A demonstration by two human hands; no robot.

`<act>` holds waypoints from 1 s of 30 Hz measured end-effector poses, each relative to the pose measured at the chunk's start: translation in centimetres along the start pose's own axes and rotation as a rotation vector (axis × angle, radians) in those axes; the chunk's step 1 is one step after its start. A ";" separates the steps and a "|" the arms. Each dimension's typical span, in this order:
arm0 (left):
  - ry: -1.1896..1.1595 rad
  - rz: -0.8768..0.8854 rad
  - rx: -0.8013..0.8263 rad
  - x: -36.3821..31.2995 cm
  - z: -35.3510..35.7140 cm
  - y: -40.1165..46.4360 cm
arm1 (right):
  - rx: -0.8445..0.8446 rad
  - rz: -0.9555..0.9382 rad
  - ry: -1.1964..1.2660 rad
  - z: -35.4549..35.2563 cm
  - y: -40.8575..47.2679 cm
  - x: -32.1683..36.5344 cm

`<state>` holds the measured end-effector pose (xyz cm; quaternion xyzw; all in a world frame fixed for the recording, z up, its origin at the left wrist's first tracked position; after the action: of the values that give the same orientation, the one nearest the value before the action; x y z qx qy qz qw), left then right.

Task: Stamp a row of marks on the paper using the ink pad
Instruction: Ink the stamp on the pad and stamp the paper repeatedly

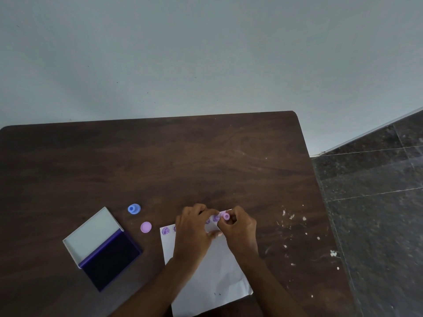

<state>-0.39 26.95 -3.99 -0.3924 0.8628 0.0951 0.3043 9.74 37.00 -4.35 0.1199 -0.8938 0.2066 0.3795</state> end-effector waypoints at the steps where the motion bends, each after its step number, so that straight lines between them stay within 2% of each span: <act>1: 0.000 -0.002 0.002 0.0 0.0 0.0 | -0.001 -0.003 0.004 0.0 0.0 0.0; 30: -0.003 -0.012 0.004 0.0 0.0 -0.1 | -0.021 -0.060 0.031 -0.1 -0.2 0.1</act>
<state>-0.31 26.91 -4.00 -0.3969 0.8602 0.0919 0.3068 9.79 36.84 -4.13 0.1395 -0.8859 0.1875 0.4008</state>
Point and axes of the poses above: each hand's wrist, its own y-axis towards the middle knuckle, its own z-axis out of the palm, x = y × z, the point moved 3 cm from there along y, towards the middle knuckle, and after that the axes turned 6 degrees about -x, right-handed, at the moved point
